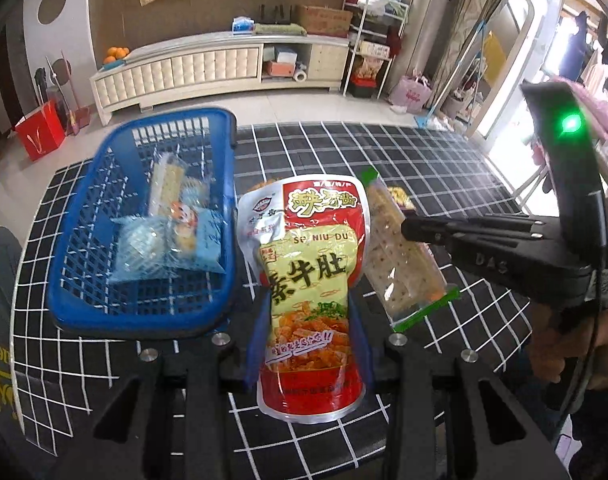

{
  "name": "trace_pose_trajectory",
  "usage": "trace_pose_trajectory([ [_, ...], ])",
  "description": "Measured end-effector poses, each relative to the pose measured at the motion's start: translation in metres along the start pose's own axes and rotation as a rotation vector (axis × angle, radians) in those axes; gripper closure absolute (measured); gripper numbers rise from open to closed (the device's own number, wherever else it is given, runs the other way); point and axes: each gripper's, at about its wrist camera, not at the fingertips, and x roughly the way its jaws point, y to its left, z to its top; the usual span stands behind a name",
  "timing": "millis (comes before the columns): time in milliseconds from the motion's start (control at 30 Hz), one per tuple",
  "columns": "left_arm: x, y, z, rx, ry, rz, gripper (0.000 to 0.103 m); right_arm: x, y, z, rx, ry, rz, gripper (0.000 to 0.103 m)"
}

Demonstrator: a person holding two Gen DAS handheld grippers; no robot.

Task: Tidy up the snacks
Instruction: 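Lift the red pouch with the left tool while the right tool carries the cracker pack toward the basket, then lower the red pouch and cracker pack into the blue basket and open both tools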

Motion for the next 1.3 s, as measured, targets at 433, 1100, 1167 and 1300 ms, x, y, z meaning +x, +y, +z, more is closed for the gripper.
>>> trace_pose_trajectory([
  [433, -0.057, 0.071, 0.037, -0.043, -0.09, 0.094, 0.068, -0.035, 0.07, 0.059, -0.111, -0.107, 0.057, 0.097],
  [1100, 0.005, 0.163, 0.027, -0.121, -0.019, 0.101, 0.068, 0.068, 0.147, 0.076, -0.144, 0.044, 0.121, 0.097],
  [1167, 0.009, 0.164, 0.025, -0.114, -0.026, 0.091, 0.068, 0.074, 0.148, 0.072, -0.148, 0.06, 0.115, 0.097],
  [1300, 0.018, 0.162, 0.026, -0.109, -0.009, 0.088, 0.068, 0.078, 0.149, 0.066, -0.16, 0.071, 0.098, 0.097],
])
